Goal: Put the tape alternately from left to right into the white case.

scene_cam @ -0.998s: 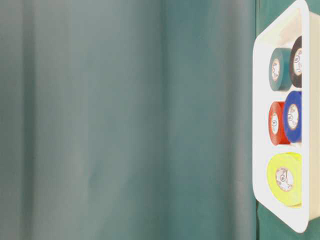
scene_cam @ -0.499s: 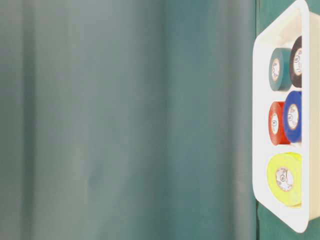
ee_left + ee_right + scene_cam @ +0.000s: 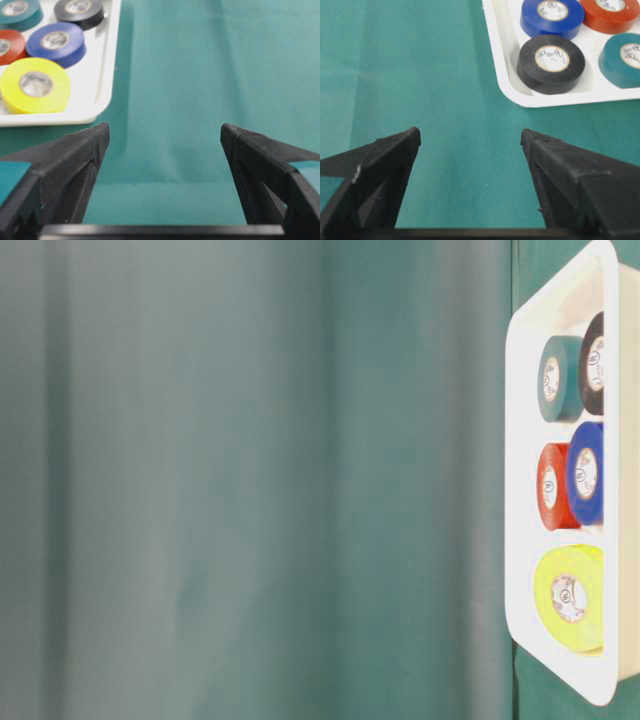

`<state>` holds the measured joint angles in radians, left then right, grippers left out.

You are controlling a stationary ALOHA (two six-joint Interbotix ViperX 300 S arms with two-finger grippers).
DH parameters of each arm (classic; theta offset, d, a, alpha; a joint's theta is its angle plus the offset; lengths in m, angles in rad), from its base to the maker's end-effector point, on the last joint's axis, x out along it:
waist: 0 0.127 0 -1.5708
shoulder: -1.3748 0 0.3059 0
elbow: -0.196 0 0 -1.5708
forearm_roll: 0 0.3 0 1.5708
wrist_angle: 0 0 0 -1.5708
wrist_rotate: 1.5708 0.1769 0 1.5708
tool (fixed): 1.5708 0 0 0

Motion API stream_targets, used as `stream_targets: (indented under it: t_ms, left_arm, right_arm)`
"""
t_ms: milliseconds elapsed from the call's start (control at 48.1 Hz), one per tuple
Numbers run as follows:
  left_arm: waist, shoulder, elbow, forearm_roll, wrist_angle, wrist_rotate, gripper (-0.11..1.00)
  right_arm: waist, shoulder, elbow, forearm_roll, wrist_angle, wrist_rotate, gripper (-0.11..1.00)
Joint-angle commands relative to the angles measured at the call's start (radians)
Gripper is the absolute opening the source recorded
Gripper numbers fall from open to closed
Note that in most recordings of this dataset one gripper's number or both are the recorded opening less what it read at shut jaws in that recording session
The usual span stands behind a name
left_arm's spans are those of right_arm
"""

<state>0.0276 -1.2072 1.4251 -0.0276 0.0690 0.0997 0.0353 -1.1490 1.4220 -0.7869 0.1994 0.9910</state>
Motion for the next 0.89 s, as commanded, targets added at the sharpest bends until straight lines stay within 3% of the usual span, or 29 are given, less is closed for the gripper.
stream_targets:
  t_ms: [0, 873]
  left_arm:
    - [0.017, -0.002, -0.008, -0.002, -0.003, 0.000, 0.67]
    - [0.031, -0.003, 0.011, -0.002, -0.009, -0.003, 0.64]
  right_arm:
    - [0.000, 0.005, -0.008, 0.002, -0.006, 0.002, 0.88]
    - [0.000, 0.005, 0.008, 0.000, -0.003, 0.002, 0.88]
